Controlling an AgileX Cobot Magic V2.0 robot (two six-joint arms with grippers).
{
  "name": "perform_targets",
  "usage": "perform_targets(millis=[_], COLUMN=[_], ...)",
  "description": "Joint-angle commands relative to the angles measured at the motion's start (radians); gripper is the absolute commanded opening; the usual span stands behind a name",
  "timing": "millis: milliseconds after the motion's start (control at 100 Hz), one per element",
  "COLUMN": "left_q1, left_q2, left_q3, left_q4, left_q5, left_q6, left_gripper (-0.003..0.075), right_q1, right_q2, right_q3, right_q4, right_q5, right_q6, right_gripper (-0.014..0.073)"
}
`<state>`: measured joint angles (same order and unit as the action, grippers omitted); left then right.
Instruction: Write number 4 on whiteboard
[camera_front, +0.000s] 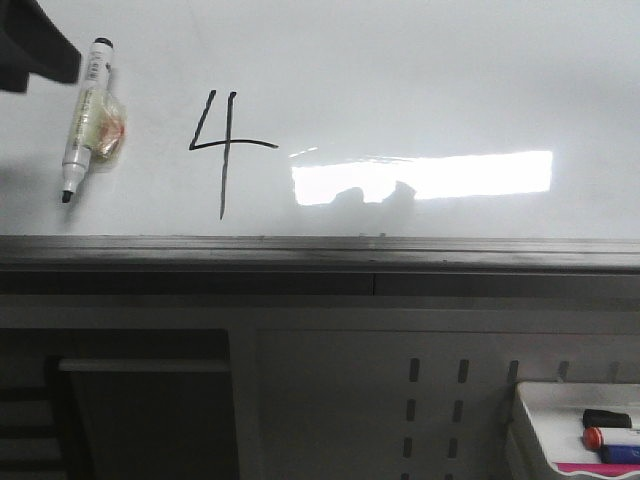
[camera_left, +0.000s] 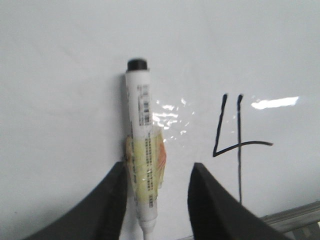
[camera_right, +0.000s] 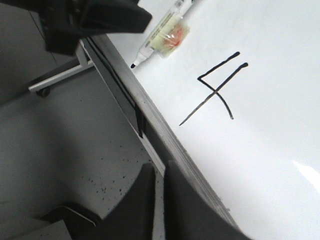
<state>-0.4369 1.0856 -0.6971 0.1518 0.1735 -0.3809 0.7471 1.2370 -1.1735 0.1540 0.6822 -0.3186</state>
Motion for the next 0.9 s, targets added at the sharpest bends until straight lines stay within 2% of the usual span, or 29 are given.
perform_targets(millis=[0, 90, 250, 400, 600, 890], left_q1=[0.002, 0.002, 0.002, 0.002, 0.002, 0.002], left_q2=[-0.121, -0.242, -0.446, -0.592, -0.71, -0.723], left_q3=[-0.003, 0.051, 0.187, 0.319, 0.445, 0.474], left_q4=[0.038, 0.08, 0.168, 0.181, 0.259, 0.259], left_q5=[-0.073, -0.12, -0.22, -0.228, -0.243, -0.241], left_q6=[-0.006, -0.006, -0.004, -0.004, -0.004, -0.004], left_gripper=[0.0133, -0.0024, -0.002, -0.002, -0.002, -0.002], right_q1=[-0.006, -0.006, -0.006, -0.006, -0.006, -0.006], right_q2=[-0.11, -0.22, -0.451, -0.667, -0.911, -1.046], right_q3=[0.063, 0.188, 0.444, 0.651, 0.857, 0.948], right_q4=[0.0, 0.0, 0.008, 0.008, 0.008, 0.008], right_q5=[-0.151, -0.266, -0.504, -0.643, -0.669, -0.663], right_q6=[0.005, 0.005, 0.005, 0.005, 0.005, 0.005], right_gripper=[-0.0062, -0.0062, -0.0062, -0.0062, -0.0062, -0.0064])
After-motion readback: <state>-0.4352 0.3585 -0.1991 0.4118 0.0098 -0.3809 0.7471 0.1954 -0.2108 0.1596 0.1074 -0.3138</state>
